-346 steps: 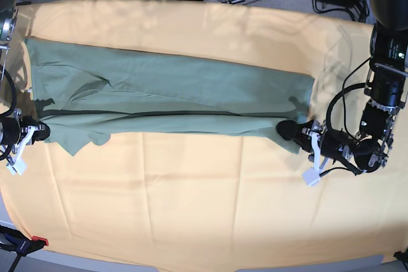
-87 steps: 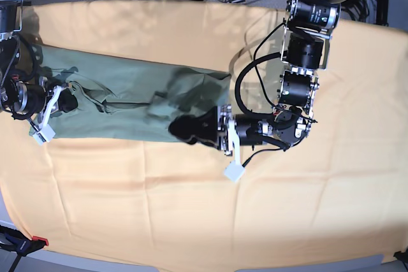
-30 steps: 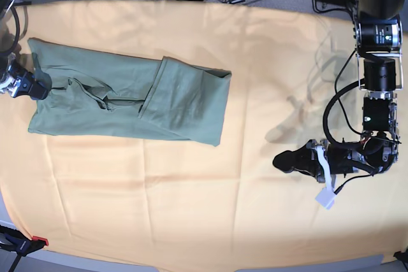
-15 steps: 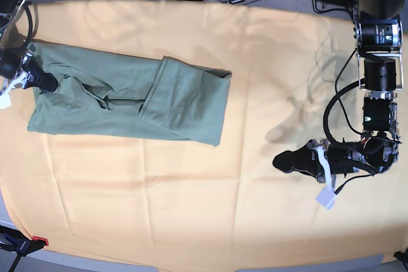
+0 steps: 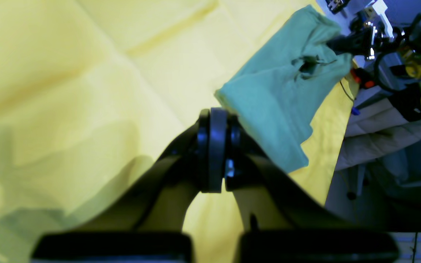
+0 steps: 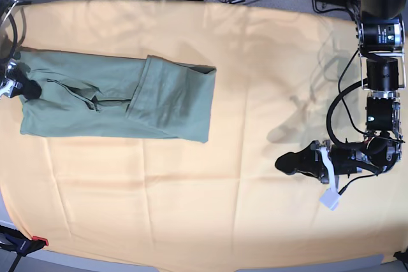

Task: Fold the T-shirt properly
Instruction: 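Release the folded end with the left gripper and pull the right gripper away, then grasp the strip end with the right gripper and fold it over the shirt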

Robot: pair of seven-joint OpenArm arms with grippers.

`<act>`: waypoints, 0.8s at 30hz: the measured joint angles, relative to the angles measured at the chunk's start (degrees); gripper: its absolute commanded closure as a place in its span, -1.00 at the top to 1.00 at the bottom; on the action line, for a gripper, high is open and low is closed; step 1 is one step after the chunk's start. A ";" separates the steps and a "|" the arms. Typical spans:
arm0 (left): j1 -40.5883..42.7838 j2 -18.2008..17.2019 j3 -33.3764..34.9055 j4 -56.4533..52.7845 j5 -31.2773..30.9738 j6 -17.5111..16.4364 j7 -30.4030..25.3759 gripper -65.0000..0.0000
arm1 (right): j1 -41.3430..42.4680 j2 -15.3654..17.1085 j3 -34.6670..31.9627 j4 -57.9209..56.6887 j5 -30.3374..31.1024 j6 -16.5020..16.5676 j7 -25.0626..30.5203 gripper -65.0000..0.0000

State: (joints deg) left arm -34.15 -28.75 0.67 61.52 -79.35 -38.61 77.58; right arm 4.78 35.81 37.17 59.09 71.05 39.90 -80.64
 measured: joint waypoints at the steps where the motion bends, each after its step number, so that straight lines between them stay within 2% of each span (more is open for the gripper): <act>1: 0.00 0.02 0.00 0.00 -0.02 0.00 -0.02 -1.00 | 0.00 0.31 0.00 0.00 -1.20 0.00 0.50 -1.00; 7: 0.00 0.02 0.00 0.00 -0.31 0.00 0.00 -1.00 | -0.02 1.18 0.00 0.24 -2.29 0.00 2.08 -1.00; 10: 0.00 -0.09 0.00 0.00 -0.31 0.00 0.02 -1.00 | -0.20 1.62 0.00 3.06 -1.60 0.00 -0.04 -1.00; 14: 0.04 -0.09 0.00 0.02 -0.28 0.00 0.02 -1.00 | -0.37 1.95 0.00 10.01 5.25 0.02 -0.39 -1.00; 15: 0.04 -0.11 0.00 0.02 -0.24 0.00 0.02 -1.00 | -0.59 1.92 0.00 12.00 7.76 -1.70 -0.24 -1.00; 16: 0.02 -0.11 0.00 0.02 -0.33 -0.02 0.02 -1.00 | -1.03 1.66 0.00 14.40 9.79 -1.73 -0.20 -1.00; 20: 0.02 -0.09 0.00 0.02 -0.24 -0.02 0.02 -1.00 | -3.72 -0.98 0.00 25.46 11.89 -1.22 -0.31 -1.00; 24: 0.02 -0.11 0.00 0.07 0.09 -0.02 0.02 -1.00 | -6.62 -6.43 0.00 35.60 12.48 -0.83 -0.22 -1.00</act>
State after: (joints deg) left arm -34.13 -28.86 0.67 61.58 -79.26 -38.63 77.60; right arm -1.85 29.39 37.17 94.70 83.53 39.07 -80.86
